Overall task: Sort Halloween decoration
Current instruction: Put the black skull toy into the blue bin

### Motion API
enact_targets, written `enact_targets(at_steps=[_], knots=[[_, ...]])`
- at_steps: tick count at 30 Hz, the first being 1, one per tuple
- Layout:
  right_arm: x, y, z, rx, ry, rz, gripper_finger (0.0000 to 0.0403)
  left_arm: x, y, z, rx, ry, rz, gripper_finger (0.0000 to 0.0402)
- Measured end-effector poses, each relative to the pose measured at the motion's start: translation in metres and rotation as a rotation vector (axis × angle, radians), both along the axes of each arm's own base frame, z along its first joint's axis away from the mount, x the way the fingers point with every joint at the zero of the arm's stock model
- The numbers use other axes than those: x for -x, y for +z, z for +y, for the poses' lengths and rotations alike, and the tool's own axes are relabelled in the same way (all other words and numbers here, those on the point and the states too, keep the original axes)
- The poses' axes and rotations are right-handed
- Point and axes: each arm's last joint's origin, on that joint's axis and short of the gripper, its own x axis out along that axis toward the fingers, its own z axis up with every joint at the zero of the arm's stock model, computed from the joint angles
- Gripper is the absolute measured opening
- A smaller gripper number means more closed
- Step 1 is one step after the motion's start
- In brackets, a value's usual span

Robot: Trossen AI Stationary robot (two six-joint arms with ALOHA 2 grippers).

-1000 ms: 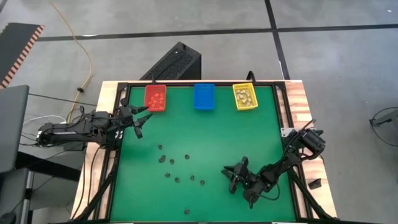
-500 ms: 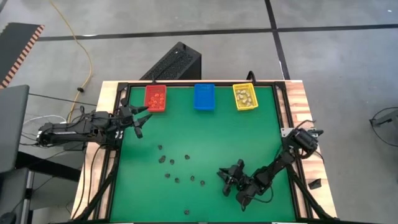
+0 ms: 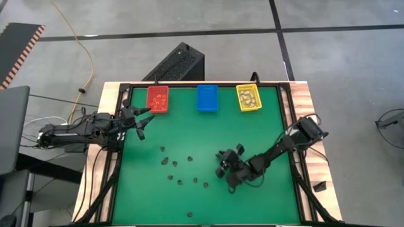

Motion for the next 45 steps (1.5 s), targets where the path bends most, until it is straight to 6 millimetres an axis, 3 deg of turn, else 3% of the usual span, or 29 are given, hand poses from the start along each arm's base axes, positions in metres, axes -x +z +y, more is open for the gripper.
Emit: enact_targets(at_steps=[9,17,22,34,38,45], knots=[[-0.036,0.01,-0.07,0.006,-0.05,0.009,0.0122,0.0,0.001,0.0,-0.004,0.0,-0.004,0.0169],[-0.076,0.048,-0.115,0.098,0.024,0.022,0.0122,0.0,0.0,0.0,-0.013,0.0,0.002,0.0169],[-0.089,0.065,-0.151,0.135,0.013,0.069,0.0122,0.0,0.0,0.0,-0.007,0.0,0.002,0.0169],[-0.083,0.076,-0.243,0.086,-0.134,0.043,0.0122,0.0,0.0,0.0,-0.005,0.0,0.005,0.0169],[-0.077,0.072,-0.257,0.028,-0.141,0.054,0.0122,0.0,0.0,0.0,-0.005,0.0,0.004,0.0169],[-0.076,0.071,-0.262,-0.024,-0.1,0.041,0.0126,0.0,0.0,0.0,-0.006,0.0,0.005,0.0169]])
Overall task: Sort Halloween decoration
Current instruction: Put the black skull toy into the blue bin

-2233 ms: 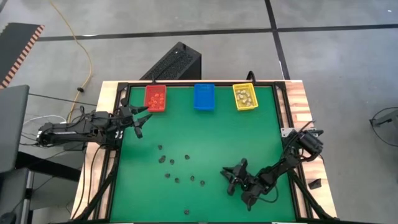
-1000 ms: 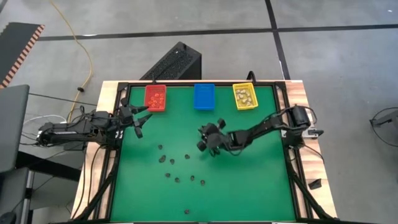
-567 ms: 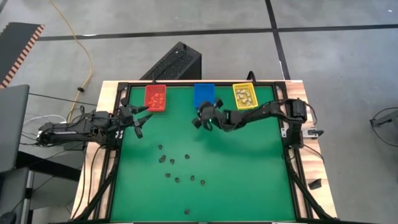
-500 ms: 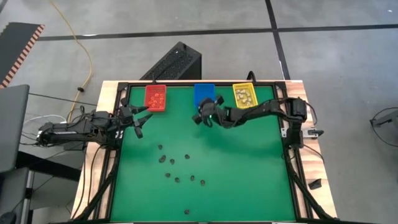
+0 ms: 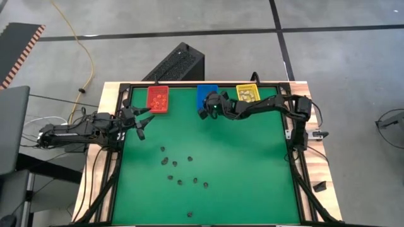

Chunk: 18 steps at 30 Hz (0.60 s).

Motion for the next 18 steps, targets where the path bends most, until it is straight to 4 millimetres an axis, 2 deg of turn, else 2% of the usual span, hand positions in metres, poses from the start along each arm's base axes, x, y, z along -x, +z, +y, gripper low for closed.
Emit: enact_targets(at_steps=[11,18], knots=[[0.0,-0.0003,0.0,-0.005,0.014,0.003,0.0163,0.0,0.0,0.0,0.005,0.0,-0.003,0.0169],[0.0034,-0.0007,-0.0069,-0.008,-0.003,0.016,0.0197,0.0,0.0,0.0,0.005,0.0,-0.003,0.0169]])
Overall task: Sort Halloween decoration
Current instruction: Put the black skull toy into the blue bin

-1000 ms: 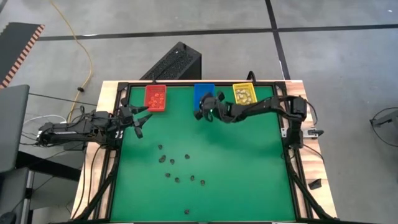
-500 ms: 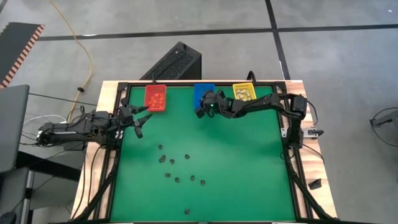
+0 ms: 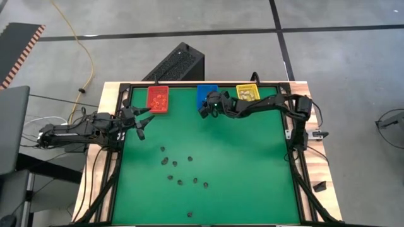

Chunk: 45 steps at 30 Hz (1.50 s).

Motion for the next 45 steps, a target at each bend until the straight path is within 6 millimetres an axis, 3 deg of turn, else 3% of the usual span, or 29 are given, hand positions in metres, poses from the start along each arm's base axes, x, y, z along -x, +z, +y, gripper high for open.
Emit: enact_targets(at_steps=[4,8,12,15,19,23,28,31,35,40,45], knots=[[0.002,0.017,0.007,0.024,0.04,-0.026,0.0204,0.0,0.0,0.0,0.0,-0.001,-0.001,0.0169],[0.007,0.05,0.033,0.038,0.195,-0.074,0.02,0.0,0.0,0.0,-0.005,0.0,0.003,0.0169],[0.011,0.079,0.084,0.002,0.476,-0.123,0.0196,0.0,0.0,0.0,-0.005,0.0,0.003,0.0169],[0.013,0.085,0.134,-0.034,0.658,-0.117,0.0194,0.0,0.0,0.0,-0.004,0.0,0.003,0.0169],[0.015,0.073,0.21,-0.042,0.826,-0.086,0.0194,0.0,0.0,0.0,0.0,0.0,0.002,0.0169],[0.017,0.046,0.279,-0.022,0.867,-0.095,0.0194,0.0,-0.002,0.0,0.004,0.0,0.016,0.0169],[0.022,-0.002,0.338,0.015,0.839,-0.102,0.0194,0.0,-0.002,0.0,0.019,0.0,0.014,0.0169],[0.025,-0.034,0.355,0.007,0.794,-0.081,0.0194,0.0,-0.002,0.0,0.019,0.0,0.015,0.0169],[0.025,-0.066,0.359,-0.003,0.683,-0.058,0.0202,0.0,-0.002,0.0,0.019,0.0,0.013,0.0169],[0.022,-0.084,0.355,-0.041,0.611,-0.056,0.0232,0.0,-0.002,0.0,0.018,0.0,0.013,0.0169],[0.021,-0.084,0.352,-0.055,0.586,-0.045,0.0248,0.0,-0.002,0.0,0.018,0.0,0.014,0.0169]])
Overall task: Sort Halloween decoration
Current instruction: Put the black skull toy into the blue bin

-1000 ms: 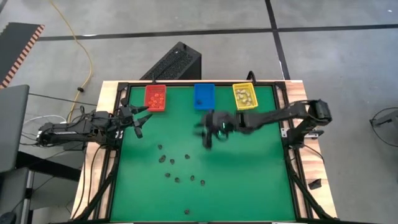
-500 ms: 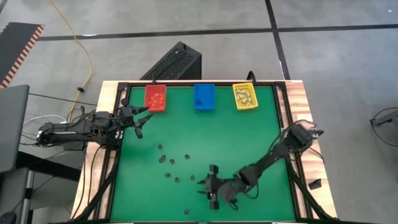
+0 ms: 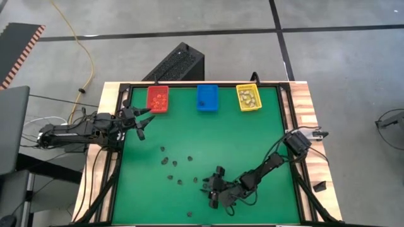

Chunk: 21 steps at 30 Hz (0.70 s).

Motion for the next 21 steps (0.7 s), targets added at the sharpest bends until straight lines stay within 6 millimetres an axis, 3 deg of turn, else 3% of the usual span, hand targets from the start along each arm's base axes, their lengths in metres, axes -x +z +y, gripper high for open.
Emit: enact_targets(at_steps=[6,14,21], knots=[[-0.0009,-0.0025,-0.0064,0.001,-0.044,0.024,0.0235,0.0,-0.0006,0.0,0.0,0.001,0.007,0.0169],[0.0017,-0.0054,-0.0084,0.015,-0.064,0.06,0.0121,0.0002,-0.0021,0.0,0.0,0.001,0.023,0.0169],[0.0032,-0.0057,-0.0056,0.011,-0.062,0.051,0.0116,0.0001,-0.0021,0.0,0.001,0.0,0.022,0.0169]])
